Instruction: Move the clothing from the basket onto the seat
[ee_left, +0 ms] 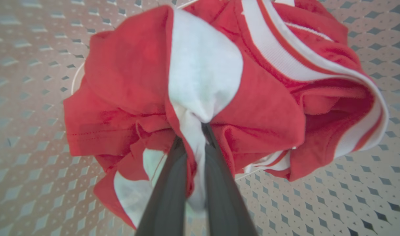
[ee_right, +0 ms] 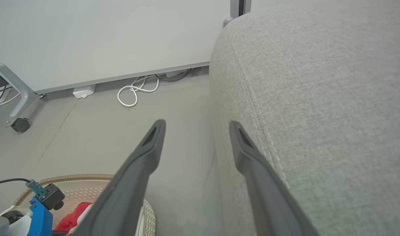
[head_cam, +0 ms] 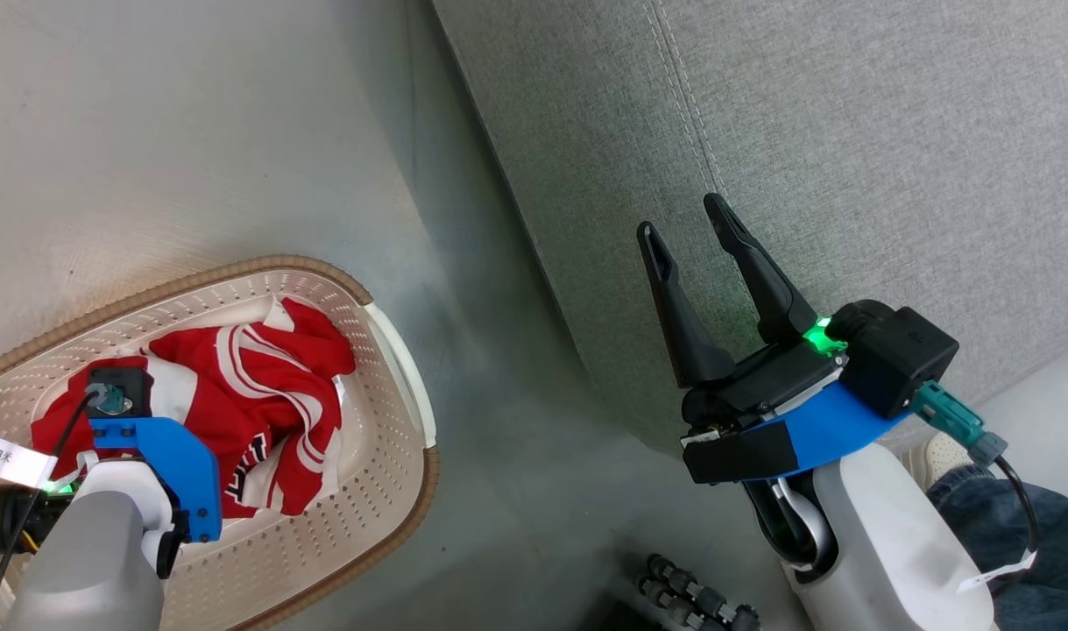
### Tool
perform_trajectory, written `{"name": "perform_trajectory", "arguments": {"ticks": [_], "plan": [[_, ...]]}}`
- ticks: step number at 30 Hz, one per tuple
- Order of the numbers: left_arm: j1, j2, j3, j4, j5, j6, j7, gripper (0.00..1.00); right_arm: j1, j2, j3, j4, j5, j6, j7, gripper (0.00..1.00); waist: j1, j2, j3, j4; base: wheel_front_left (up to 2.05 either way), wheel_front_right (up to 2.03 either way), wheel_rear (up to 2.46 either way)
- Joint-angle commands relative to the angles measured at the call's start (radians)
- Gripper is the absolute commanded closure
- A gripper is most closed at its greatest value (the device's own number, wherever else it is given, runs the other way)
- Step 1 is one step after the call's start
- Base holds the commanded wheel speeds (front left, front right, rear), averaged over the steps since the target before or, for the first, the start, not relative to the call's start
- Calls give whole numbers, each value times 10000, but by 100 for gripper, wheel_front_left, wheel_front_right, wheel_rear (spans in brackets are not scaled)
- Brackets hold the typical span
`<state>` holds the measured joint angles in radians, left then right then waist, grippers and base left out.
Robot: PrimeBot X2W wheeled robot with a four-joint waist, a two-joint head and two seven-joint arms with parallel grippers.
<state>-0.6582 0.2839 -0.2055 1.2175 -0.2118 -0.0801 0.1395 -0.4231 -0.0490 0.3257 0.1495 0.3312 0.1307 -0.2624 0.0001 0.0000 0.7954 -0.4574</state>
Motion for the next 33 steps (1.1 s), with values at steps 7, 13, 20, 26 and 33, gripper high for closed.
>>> {"name": "perform_trajectory", "arguments": {"ticks": [7, 13, 20, 26, 33], "plan": [[-218, -171, -80, 108, -188, -118, -145, 100, -37, -25, -41, 101, -48, 1, -36, 0, -1, 0, -238, 142, 0, 0, 0], [-209, -290, -139, 206, -321, -195, -294, 100, 4, -26, -111, 156, -158, 1, -36, 0, -1, 0, -458, 266, 0, 0, 0], [61, -807, -141, 298, -659, -385, -778, 100, 103, -25, -218, 382, -366, 1, -36, 0, -1, 0, -1323, 784, 0, 0, 0], [306, -1455, -432, 112, -939, -520, -1660, 100, 288, -19, -363, 752, -827, 3, -35, 0, -1, 0, -2515, 1656, 0, 0, 0], [1083, -2082, -1612, -1081, -2139, -511, -2829, 100, 714, -26, -742, 1312, -1298, 3, -26, 0, -1, 0, -4087, 2726, 0, 0, 0]]}}
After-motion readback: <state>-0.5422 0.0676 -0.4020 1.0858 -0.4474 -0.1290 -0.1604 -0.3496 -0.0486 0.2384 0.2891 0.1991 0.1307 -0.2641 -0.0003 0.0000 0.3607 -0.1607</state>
